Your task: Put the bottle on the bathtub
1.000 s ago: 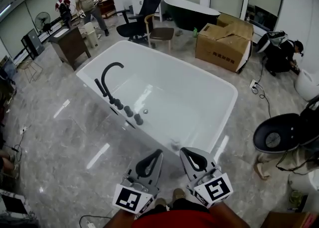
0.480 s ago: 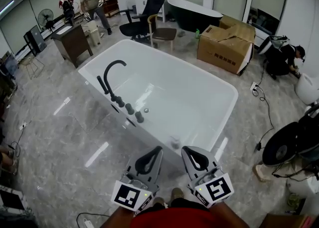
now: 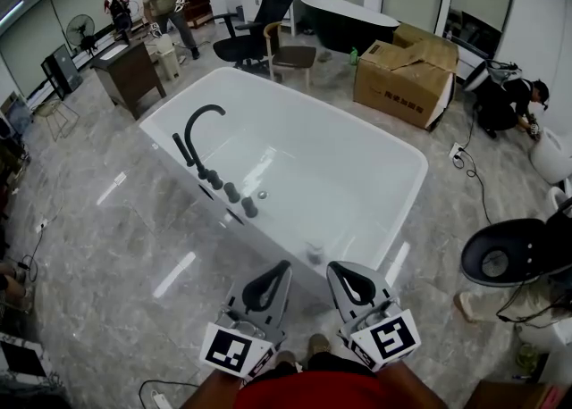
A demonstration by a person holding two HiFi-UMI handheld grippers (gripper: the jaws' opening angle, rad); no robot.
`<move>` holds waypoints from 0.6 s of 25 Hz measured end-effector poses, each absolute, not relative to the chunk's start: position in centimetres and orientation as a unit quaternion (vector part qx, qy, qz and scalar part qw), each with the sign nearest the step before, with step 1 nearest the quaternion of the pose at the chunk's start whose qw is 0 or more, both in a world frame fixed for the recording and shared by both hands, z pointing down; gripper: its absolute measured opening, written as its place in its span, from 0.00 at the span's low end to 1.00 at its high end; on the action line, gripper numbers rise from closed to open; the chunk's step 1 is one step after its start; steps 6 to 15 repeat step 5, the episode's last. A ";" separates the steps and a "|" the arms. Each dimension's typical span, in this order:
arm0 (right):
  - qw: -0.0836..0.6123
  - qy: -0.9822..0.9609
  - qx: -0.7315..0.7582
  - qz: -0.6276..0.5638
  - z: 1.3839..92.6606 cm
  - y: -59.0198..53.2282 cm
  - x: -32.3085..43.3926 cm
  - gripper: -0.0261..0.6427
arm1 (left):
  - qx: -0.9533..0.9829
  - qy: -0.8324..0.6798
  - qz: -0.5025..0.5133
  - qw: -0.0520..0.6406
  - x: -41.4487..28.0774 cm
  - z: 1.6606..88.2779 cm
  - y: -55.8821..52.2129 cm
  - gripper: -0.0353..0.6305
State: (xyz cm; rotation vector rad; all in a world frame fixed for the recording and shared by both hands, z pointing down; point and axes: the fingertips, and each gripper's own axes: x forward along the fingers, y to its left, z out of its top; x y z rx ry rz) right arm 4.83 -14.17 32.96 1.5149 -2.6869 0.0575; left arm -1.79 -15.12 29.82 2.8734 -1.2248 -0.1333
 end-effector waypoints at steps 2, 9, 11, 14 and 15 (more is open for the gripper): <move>0.028 -0.870 0.491 0.019 33.1 -14.2 5.0 0.04 | 0.919 -0.392 -0.042 0.008 -1.6 29.9 -15.2 0.07; 0.029 -0.870 0.491 0.020 33.4 -14.2 5.2 0.04 | 0.919 -0.392 -0.043 0.008 -1.3 30.1 -15.2 0.07; 0.029 -0.870 0.491 0.020 33.4 -14.2 5.2 0.04 | 0.919 -0.392 -0.043 0.008 -1.3 30.1 -15.2 0.07; 0.029 -0.870 0.491 0.020 33.4 -14.2 5.2 0.04 | 0.919 -0.392 -0.043 0.008 -1.3 30.1 -15.2 0.07; 0.029 -0.870 0.491 0.020 33.4 -14.2 5.2 0.04 | 0.919 -0.392 -0.043 0.008 -1.3 30.1 -15.2 0.07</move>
